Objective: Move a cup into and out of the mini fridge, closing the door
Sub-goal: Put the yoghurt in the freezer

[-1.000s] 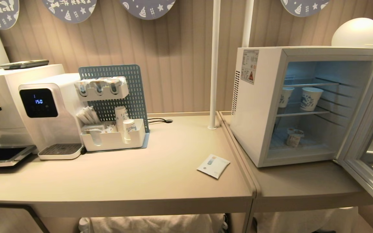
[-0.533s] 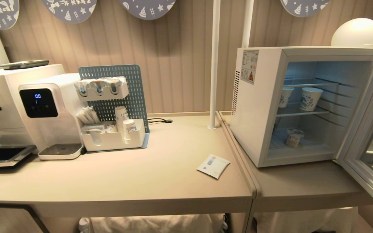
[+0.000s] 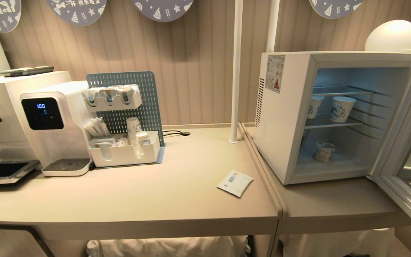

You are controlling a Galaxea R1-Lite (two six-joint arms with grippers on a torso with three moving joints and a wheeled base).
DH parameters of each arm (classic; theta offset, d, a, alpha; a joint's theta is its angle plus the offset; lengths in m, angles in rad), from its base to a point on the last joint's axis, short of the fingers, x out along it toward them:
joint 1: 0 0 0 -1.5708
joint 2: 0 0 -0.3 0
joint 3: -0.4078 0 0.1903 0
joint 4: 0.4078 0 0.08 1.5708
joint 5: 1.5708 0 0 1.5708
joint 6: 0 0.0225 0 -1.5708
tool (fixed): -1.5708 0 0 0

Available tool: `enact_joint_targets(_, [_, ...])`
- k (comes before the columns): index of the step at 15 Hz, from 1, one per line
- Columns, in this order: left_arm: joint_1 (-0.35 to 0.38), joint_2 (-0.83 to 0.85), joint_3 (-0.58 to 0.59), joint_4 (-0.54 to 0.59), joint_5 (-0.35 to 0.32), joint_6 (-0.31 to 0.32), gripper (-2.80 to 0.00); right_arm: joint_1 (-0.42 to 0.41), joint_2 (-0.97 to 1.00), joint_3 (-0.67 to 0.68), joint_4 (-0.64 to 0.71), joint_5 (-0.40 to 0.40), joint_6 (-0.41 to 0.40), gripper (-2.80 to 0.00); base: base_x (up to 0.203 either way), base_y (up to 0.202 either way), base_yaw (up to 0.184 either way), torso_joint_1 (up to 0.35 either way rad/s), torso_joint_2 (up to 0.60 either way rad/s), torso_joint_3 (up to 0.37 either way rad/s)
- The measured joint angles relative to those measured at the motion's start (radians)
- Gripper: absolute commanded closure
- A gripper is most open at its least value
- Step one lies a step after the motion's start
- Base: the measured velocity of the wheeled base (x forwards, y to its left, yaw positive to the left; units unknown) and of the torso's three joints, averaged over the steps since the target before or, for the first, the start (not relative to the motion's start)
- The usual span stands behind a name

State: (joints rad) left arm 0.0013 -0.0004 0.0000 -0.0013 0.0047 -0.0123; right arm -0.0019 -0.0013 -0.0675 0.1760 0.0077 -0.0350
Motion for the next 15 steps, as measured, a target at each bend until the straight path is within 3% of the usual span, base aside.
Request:
enact_joint_targets(2, [0.0,0.0,0.0,0.0,-0.001,0.0,0.0,0.001,0.001,-0.025,-0.034,-0.003,0.028,0.0,0.0,0.0,0.0,0.0,0.0,0.0])
enact_joint_targets(6, [0.0,0.0,0.0,0.0,-0.001,0.0,0.0,0.001,0.109,-0.252,-0.024,-0.005,0.089,0.0,0.0,0.0,0.0,0.0,0.0,0.0])
enact_joint_targets(10, [0.0,0.0,0.0,0.0,0.0,-0.001,0.0,0.001,0.43,-0.395,-0.041,-0.004,0.113,0.0,0.0,0.0,0.0,0.0,0.0,0.0])
enact_joint_targets(15, [0.0,0.0,0.0,0.0,0.001,-0.001,0.0,-0.009,0.943,-0.445,-0.257,0.001,0.163,0.0,0.0,0.0,0.0,0.0,0.0,0.0])
